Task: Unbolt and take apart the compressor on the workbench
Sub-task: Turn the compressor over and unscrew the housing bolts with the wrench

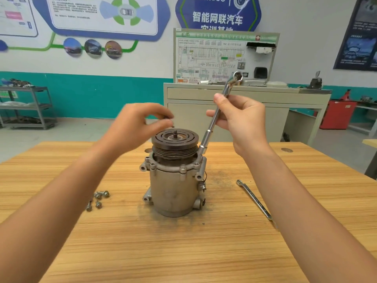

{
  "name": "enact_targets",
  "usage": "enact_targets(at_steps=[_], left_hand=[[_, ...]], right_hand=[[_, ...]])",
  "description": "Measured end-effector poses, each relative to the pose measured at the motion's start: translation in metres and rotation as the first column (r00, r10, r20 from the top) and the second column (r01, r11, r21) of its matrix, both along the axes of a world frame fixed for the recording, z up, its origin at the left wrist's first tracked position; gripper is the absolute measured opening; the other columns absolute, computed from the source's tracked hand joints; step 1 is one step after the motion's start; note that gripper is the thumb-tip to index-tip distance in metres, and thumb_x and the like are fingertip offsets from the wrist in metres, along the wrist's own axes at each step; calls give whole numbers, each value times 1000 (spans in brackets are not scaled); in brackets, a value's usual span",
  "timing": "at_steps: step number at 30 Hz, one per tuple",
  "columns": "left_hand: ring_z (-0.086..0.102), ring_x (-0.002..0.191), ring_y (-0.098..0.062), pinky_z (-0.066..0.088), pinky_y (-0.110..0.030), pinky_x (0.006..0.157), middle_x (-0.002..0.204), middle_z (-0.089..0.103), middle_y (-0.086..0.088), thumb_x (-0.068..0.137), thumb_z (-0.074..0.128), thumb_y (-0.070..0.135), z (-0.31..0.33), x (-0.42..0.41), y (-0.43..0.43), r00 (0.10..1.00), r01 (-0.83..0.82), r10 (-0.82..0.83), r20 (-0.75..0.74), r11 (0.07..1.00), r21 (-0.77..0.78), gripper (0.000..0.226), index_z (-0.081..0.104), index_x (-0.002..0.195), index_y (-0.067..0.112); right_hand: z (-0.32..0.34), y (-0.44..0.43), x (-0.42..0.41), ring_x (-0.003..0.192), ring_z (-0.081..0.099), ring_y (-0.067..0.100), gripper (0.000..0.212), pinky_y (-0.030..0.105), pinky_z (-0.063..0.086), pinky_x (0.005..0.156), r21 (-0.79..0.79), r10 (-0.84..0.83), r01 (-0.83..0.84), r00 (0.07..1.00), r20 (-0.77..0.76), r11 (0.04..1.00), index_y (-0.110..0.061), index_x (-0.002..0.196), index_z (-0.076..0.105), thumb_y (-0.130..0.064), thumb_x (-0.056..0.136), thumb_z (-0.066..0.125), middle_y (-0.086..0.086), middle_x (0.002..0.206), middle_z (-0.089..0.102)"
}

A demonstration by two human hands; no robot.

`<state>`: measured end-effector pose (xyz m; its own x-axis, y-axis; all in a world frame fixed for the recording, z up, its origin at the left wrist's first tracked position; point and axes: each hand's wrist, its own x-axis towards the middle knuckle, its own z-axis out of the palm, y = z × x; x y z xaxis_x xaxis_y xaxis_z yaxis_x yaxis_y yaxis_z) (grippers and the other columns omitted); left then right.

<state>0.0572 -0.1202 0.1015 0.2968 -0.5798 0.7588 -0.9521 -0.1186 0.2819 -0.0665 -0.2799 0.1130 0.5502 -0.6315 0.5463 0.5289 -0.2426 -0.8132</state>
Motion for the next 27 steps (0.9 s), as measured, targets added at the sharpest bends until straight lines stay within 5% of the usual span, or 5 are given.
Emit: enact_targets(at_steps=[5,12,21,27], left_hand=[[60,69,12,44,-2,63,74,65,19,82,68,17,-39,17,66,955,-191,208,-212,977,99,16,64,81,32],[58,77,5,41,-9,62,80,65,13,83,69,11,-115,47,136,732,-399,466,-496,884,242,19,69,101,15],[54,86,-17,38,-31,76,99,68,-9,86,65,5,-156,73,170,541,-610,612,-576,758,232,19,70,104,2],[60,90,-24,38,-28,78,101,69,-12,82,68,4,-177,71,173,493,-668,646,-583,710,223,18,71,100,2]], right_hand=[[-17,22,16,63,69,12,11,27,57,60,-97,5,-11,998,-62,995,-19,74,64,-15,83,68,-7,65,66],[-24,30,25,64,70,12,15,36,58,67,-172,-93,78,993,-77,982,-25,71,63,-18,82,70,-11,70,65],[-23,27,24,65,70,10,15,29,58,65,-284,-67,27,989,-134,959,-26,72,62,-19,84,67,-11,70,65],[-18,26,31,67,69,8,12,30,58,70,-346,38,-143,956,-292,927,-24,80,62,-16,88,61,-6,77,67]])
